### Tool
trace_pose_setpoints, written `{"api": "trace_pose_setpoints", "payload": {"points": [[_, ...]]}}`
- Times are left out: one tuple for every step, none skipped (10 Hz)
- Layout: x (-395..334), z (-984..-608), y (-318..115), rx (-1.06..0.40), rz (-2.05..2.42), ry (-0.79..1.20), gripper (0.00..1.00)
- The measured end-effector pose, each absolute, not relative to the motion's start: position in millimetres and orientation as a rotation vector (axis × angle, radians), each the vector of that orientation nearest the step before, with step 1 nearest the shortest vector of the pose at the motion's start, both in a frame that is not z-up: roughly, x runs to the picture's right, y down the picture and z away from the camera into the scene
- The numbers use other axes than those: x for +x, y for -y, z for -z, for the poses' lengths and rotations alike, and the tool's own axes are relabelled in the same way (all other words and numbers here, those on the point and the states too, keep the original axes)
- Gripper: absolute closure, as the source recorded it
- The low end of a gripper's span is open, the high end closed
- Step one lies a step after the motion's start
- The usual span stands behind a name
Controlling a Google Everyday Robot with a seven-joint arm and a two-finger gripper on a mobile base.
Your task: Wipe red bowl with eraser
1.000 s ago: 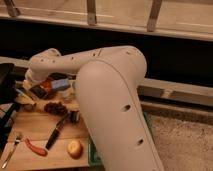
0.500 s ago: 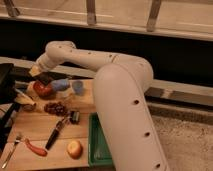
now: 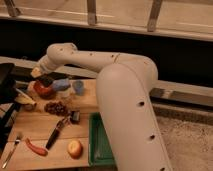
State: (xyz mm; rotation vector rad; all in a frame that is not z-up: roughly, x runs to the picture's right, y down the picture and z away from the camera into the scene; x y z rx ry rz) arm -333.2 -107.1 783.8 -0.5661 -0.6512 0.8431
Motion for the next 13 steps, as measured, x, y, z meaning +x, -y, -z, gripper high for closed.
{"api": "trace_pose_setpoints", "payload": {"points": [[-331,-786,109,-0.563,-0.843,0.655,1.0],[-333,-790,111,-0.564,-0.838,0.662,1.0],[-340,-794,118,-0.563,-0.835,0.673,1.0],[-347,-802,127,-0.558,-0.834,0.683,1.0],[-356,-807,131,-0.559,-0.829,0.695,1.0],[-366,-810,134,-0.563,-0.822,0.713,1.0],[-368,-816,137,-0.562,-0.819,0.724,1.0],[-367,-820,139,-0.562,-0.822,0.733,1.0],[-371,-826,135,-0.57,-0.826,0.747,1.0],[-376,-830,131,-0.579,-0.832,0.768,1.0],[-377,-841,126,-0.586,-0.841,0.786,1.0],[-378,-847,125,-0.591,-0.848,0.801,1.0],[-386,-854,123,-0.603,-0.848,0.826,1.0]]}}
